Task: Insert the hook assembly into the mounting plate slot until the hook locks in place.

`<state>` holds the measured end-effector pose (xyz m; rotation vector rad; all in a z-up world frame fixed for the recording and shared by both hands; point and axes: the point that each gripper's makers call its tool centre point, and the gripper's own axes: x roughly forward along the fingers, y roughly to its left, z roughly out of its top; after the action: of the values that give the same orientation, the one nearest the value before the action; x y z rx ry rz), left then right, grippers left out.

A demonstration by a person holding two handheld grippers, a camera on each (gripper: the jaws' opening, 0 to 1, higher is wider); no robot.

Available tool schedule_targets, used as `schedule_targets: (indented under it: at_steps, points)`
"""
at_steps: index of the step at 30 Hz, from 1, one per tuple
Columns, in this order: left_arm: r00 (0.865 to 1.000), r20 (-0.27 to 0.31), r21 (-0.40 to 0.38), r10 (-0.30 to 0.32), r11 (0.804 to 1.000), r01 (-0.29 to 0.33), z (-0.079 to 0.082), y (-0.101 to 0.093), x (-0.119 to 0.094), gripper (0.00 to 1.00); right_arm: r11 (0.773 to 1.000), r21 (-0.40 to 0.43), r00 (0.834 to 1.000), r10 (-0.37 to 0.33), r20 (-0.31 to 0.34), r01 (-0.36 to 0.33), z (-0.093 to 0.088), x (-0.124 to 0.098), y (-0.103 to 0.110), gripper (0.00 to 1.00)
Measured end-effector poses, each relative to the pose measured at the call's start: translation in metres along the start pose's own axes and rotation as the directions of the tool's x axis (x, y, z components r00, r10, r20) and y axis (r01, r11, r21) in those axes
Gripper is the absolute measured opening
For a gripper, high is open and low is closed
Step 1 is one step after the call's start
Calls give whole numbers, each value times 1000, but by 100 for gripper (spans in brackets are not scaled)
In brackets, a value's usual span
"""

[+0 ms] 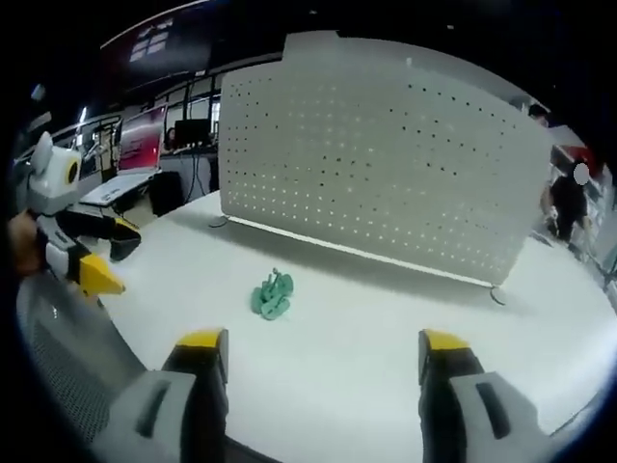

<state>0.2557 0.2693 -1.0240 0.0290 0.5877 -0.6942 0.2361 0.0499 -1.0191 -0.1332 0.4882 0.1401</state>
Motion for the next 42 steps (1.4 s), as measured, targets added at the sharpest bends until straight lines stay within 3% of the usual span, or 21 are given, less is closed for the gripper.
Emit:
schedule_targets:
  at_steps: [2,6,10,16,18,19,22,34,38,42]
  points:
    - [1000,-1,-9,-2,1000,1,0,0,0,95,998,49,999,41,-2,-41,1,2,7,72]
    - [1000,6,-30,-11,999,11,4,-3,1,95,996,67,998,59,-22,-58,-2,5,8,70]
    - [1000,-4,-19,-7,1000,7,1,-3,1,94,977,183,992,119,-48,-108,-5,13,12,62]
    - [999,-29,21,-20,1000,21,-4,-11,4,97,965,208,981,177,-75,-158,-6,33,19,44]
    - [999,-29,32,-22,999,23,-5,-11,5,97,917,363,979,197,-56,-164,-5,42,25,41]
    - [999,-30,31,-23,999,24,-5,-11,4,97,908,381,975,214,-60,-176,-6,46,28,39]
    - [999,-34,9,-26,1000,27,-6,-8,5,97,924,339,972,217,-86,-176,-10,63,32,34]
    - [999,-41,-1,-24,1000,24,-7,-4,5,96,899,406,959,242,-147,-164,-19,100,37,23]
    - [999,-40,-6,-24,1000,23,-7,-4,6,96,903,398,951,251,-183,-161,-19,109,41,22]
    - [999,-43,-9,-24,1000,23,-8,-4,6,95,911,367,944,273,-187,-191,-9,124,51,20]
